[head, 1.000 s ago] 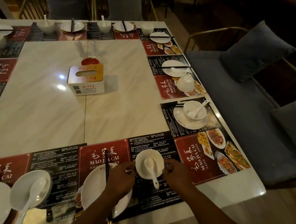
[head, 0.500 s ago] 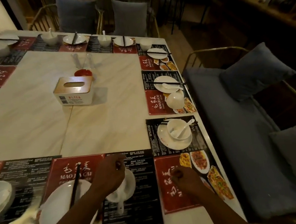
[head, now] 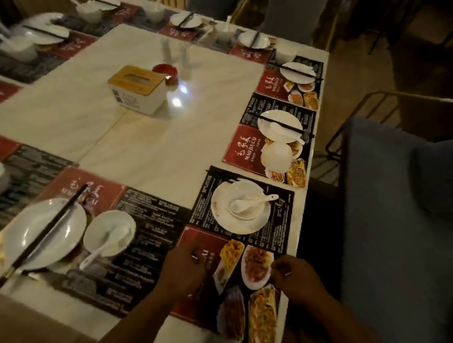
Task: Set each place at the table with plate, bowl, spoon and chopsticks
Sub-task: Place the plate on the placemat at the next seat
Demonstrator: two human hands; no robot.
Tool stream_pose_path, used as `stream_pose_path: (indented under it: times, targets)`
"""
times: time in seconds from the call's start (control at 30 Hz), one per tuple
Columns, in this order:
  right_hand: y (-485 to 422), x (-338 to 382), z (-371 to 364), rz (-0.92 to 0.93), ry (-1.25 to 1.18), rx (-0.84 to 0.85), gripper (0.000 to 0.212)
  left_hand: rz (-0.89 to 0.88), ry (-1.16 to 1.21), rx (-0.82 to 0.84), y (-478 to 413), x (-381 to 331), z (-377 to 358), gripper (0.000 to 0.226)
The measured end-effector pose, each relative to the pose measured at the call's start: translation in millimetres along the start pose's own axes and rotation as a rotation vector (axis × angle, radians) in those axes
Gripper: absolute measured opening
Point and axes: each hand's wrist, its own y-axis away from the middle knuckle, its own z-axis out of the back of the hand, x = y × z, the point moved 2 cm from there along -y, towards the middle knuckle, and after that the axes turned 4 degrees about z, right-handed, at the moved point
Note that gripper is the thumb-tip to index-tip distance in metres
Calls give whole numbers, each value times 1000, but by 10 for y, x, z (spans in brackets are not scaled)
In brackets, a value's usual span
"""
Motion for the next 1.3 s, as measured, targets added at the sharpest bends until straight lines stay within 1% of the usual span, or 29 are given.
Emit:
stream_pose_path:
  times: [0.07, 0.17, 0.2, 0.27, 0.33, 0.4, 0.53, 0.63, 0.73, 0.87, 1.0, 1.1, 1.23, 1.3]
  targets:
    - [-90, -35, 66, 30, 19, 2, 7, 36, 1, -10, 84, 35, -2, 5]
    - [-196, 46, 157, 45, -15, -7, 6, 68, 28, -20, 99, 110, 27, 15]
    - [-219, 81, 196, 54, -24, -17, 9, 74, 37, -25, 80, 132, 35, 17]
    - [-266, 177, 298, 63, -25, -58, 14, 93, 76, -33, 34, 158, 37, 15]
    - [-318, 308, 440, 72, -11, -85, 13, 121, 136, -27, 7, 175, -7, 12]
    - [-395, 480, 601, 128, 20, -133, 9, 136, 198, -18, -2, 179, -71, 14]
    - [-561, 817, 857, 226, 45, -221, 5, 147, 273, -20, 19, 100, -172, 26]
    - [-787, 1007, 947, 318, 126, -217, 7, 129, 292, -40, -66, -3, -191, 27]
    - [-1094, 1097, 957, 425, 278, -161, 7, 172, 284, -66, -216, -113, -228, 34]
    - [-1512, 1089, 863, 552, 444, -18, 19, 235, 315, -179, -450, -333, -339, 37]
    - [-1771, 992, 776, 599, 472, 141, 21, 321, 401, -297, -647, -519, -525, 38]
    - [-1835, 913, 776, 652, 517, 252, 24, 378, 416, -380, -687, -694, -680, 40]
    - [-1878, 873, 904, 637, 517, 378, 17, 396, 429, -395, -716, -946, -791, 50]
    - [-1897, 867, 948, 609, 455, 442, 12, 422, 426, -416, -747, -1041, -794, 53]
